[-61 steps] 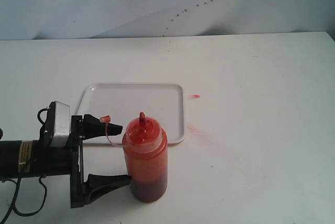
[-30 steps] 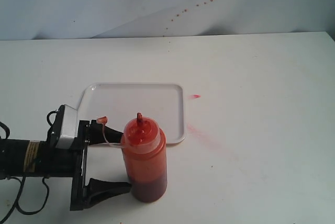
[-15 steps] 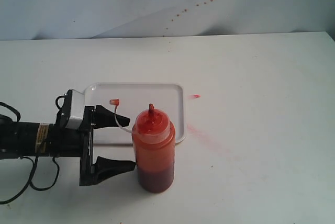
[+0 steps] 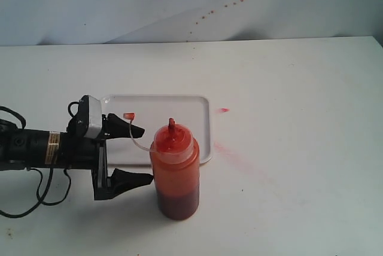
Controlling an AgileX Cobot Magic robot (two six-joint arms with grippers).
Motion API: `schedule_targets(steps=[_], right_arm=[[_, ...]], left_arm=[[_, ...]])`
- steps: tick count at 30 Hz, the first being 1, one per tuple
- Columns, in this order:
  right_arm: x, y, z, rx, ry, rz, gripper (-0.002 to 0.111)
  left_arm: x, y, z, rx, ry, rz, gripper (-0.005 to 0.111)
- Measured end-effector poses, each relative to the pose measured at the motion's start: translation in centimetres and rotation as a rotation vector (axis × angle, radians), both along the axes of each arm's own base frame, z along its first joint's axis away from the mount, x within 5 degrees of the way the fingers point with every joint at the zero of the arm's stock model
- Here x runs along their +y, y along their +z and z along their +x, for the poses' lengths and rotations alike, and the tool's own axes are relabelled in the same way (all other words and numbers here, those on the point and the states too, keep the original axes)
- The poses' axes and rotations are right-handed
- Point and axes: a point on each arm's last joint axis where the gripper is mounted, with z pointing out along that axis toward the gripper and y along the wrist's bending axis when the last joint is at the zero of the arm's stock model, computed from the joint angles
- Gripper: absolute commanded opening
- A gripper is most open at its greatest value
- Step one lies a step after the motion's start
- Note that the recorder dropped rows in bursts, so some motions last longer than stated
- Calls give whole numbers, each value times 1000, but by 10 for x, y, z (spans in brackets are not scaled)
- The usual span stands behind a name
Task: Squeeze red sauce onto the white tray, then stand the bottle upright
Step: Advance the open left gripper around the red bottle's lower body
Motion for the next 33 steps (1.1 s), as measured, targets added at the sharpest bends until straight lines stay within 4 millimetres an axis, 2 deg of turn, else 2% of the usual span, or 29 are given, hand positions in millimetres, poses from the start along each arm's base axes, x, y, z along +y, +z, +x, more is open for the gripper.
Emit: schedule_targets(steps=[9, 15, 21, 26, 33], right_arm=[[0, 0, 0, 0, 0, 0, 0], [0, 0, 0, 0, 0, 0, 0], [0, 0, 0, 0, 0, 0, 0], [0, 0, 0, 0, 0, 0, 0], [0, 0, 0, 0, 0, 0, 0]], left_arm=[[4, 4, 16, 5, 203, -51, 104], [5, 5, 20, 31, 256, -81, 104], [4, 3, 11, 96, 180, -68, 104], [14, 4, 2, 194, 99, -77, 104], [14, 10, -15, 221, -98, -111, 104]])
